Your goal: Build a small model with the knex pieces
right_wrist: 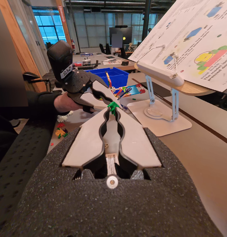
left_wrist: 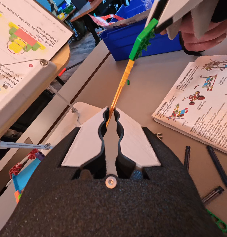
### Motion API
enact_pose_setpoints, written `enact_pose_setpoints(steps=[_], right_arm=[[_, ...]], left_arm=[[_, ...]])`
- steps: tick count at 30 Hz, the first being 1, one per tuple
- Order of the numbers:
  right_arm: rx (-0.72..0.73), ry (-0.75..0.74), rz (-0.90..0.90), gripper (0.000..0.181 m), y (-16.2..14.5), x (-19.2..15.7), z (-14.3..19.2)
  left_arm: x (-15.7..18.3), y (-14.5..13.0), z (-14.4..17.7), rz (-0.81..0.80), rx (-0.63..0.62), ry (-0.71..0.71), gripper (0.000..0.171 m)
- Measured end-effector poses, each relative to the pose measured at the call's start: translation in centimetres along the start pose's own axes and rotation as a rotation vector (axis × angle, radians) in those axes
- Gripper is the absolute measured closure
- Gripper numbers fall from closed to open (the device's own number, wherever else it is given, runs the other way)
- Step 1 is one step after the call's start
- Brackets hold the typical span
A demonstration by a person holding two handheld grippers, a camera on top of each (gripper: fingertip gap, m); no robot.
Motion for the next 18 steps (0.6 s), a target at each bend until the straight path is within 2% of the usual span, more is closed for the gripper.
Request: enact_pose_setpoints(steps=[7,18], right_arm=[[0.022,-0.033,0.018,0.174,0.3,0.3,0.1],[-0.014,0.066,0.018,0.173,-0.1,-1.0,0.1]], left_arm=[[0.0,0.1,0.0,-0.011,0.007,0.007,0.165],[-0.5,0.4,0.3,-0.036,0.036,0.054,0.164]])
Point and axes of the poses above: each gripper's, where its closed fingertips meet, z back along the fingers, y out of its top, x = y × z across the jaws, the point moved 6 cm from there along z, back along the fingers, and after that the axes turned 15 degrees about x, right-handed, at the moved point
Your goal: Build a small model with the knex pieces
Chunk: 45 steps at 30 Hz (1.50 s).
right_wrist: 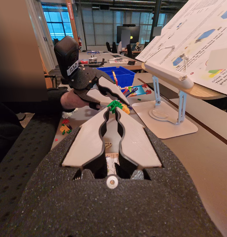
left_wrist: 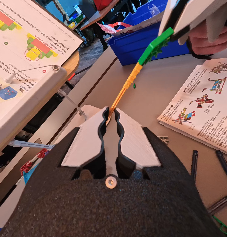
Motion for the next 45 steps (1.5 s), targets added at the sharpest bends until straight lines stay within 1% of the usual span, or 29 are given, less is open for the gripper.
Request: enact_pose_setpoints(steps=[5,12,17,20,26,27,29,30,35,41,45], right_arm=[[-0.035,0.068,0.021,0.172,-0.4,-1.1,-0.2],[-0.028,0.058,0.054,0.173,-0.3,-1.2,-0.3],[0.041,-0.048,0.055,0.176,0.7,0.3,0.1],[0.057,-0.114,0.051,0.176,0.9,1.3,0.4],[0.062,-0.168,0.061,0.175,0.7,1.8,0.2],[0.069,-0.184,0.064,0.175,0.8,1.9,0.2],[0.105,-0.211,0.047,0.163,1.2,2.3,0.4],[0.114,-0.22,0.034,0.161,1.3,2.5,0.5],[0.053,-0.267,0.051,0.158,0.7,3.1,0.6],[-0.113,-0.323,0.075,0.158,-1.7,3.9,0.1],[-0.197,-0.327,0.108,0.158,-3.0,3.9,-0.4]], left_arm=[[-0.3,0.4,0.2,-0.028,0.031,0.032,0.163],[-0.4,0.5,0.3,-0.05,0.044,0.043,0.163],[0.0,0.1,0.0,-0.027,0.027,-0.005,0.165],[0.4,-0.2,-0.2,0.002,0.017,-0.04,0.165],[1.2,-0.9,-0.6,0.033,-0.03,-0.098,0.166],[1.2,-0.9,-0.6,0.037,-0.036,-0.1,0.167],[1.2,-1.1,-0.7,0.065,-0.05,-0.106,0.167],[1.2,-1.2,-0.7,0.084,-0.053,-0.112,0.167],[1.6,-1.6,-0.8,0.157,-0.082,-0.165,0.167],[2.5,-3.1,-1.0,0.221,-0.214,-0.22,0.167],[2.9,-3.9,-1.2,0.261,-0.266,-0.241,0.167]])
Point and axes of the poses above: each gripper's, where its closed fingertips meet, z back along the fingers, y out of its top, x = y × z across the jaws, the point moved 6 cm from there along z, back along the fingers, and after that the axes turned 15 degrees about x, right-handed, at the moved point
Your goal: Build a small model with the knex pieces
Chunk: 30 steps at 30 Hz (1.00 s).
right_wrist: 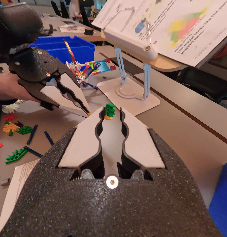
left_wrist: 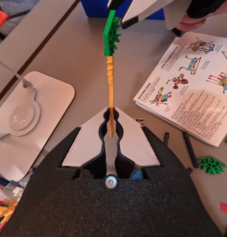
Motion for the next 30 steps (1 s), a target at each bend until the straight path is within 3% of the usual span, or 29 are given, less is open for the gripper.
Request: enact_pose_setpoints(steps=[16,30], right_arm=[[-0.328,-0.047,0.009,0.17,-5.9,0.1,-1.8],[-0.336,-0.078,0.025,0.169,-5.4,0.9,-1.0]], left_arm=[[1.8,-2.1,-1.5,0.05,-0.146,-0.098,0.167],[2.6,-2.5,-1.5,0.071,-0.178,-0.162,0.164]])
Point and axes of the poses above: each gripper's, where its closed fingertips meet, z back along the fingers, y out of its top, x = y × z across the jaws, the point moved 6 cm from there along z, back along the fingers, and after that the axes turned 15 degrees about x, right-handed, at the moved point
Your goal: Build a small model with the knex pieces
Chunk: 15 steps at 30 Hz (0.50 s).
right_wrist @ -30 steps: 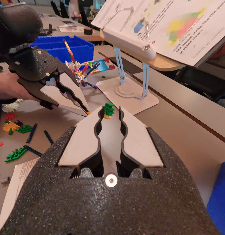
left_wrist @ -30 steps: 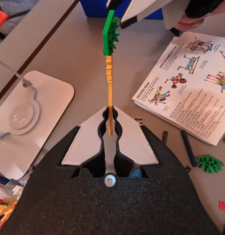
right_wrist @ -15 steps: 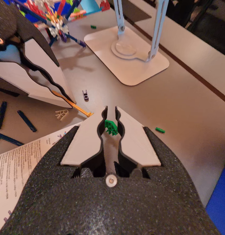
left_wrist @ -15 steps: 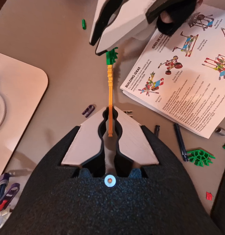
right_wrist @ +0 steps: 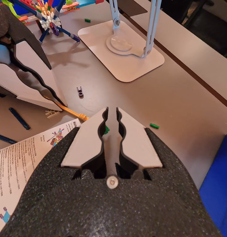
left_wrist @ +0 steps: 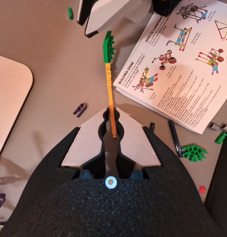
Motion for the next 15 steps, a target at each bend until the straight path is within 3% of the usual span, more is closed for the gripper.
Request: enact_pose_setpoints(steps=[15], right_arm=[[0.015,-0.006,0.016,0.169,0.53,0.28,0.91]], left_arm=[[-0.19,-0.1,0.57,0.008,-0.008,0.006,0.158]])
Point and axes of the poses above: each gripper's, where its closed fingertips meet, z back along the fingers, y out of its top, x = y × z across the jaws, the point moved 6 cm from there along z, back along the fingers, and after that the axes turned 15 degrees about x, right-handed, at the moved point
